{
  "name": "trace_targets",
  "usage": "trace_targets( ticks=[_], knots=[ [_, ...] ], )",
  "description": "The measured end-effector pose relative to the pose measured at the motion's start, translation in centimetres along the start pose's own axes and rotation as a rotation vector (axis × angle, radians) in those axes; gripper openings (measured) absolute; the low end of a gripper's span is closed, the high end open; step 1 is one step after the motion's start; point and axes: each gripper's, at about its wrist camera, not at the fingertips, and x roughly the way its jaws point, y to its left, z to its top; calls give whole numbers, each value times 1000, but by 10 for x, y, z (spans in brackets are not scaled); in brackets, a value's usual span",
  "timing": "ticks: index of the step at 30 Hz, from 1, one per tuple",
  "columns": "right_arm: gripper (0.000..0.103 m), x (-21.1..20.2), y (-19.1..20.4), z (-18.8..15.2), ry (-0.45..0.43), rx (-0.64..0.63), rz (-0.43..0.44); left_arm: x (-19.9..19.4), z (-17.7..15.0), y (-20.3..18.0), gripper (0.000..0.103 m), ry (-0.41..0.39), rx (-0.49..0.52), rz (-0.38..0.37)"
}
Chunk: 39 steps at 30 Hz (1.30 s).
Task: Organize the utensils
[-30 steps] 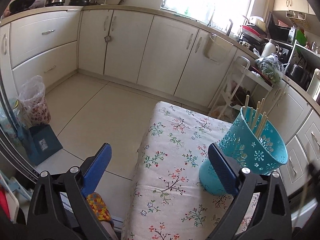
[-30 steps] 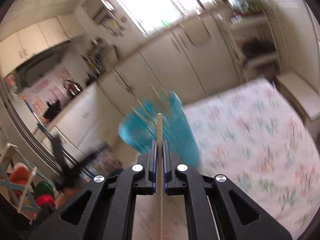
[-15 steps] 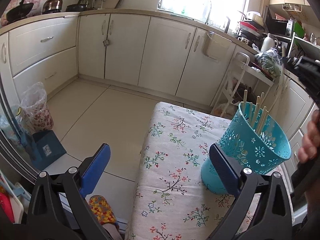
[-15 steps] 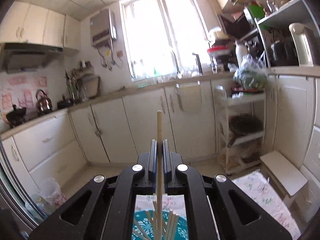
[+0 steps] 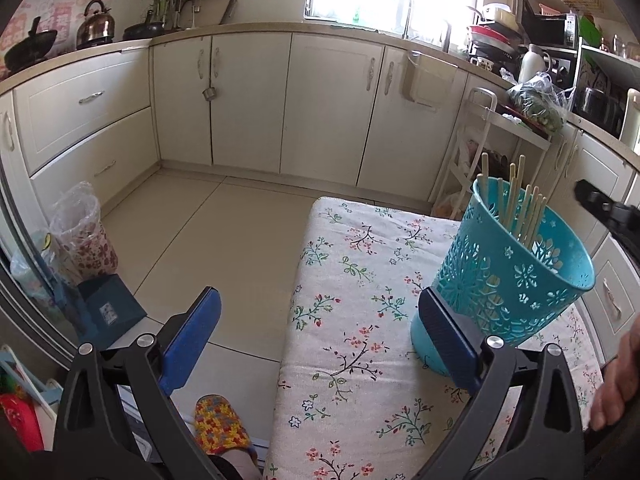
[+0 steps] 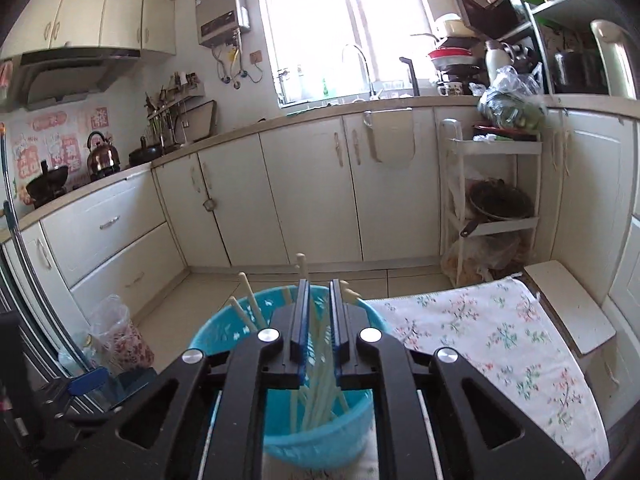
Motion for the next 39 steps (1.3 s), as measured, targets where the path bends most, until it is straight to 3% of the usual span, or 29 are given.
trace_targets(
  ticks=[6,15,19,22,27,39],
  knots=[
    [18,-25,-30,-15,39,74,1,4,-5,-1,95,13,15,8],
    [44,-42,-42,-93,224,114,-21,6,-8,-12,95,27,73,34],
    [45,-37,-42,-117,322,93,-54,2,-16,-25,95,40,135,101],
    [57,-33,-38,-119,358,77,-62,-5,-25,-36,95,38,181,129],
    [73,-38,-31,-122,372,60,-52,-23,-40,-44,95,53,191,113],
    [84,-49,-37,-130,430,92,-77,-53,-64,-44,95,114,221,111]
  ],
)
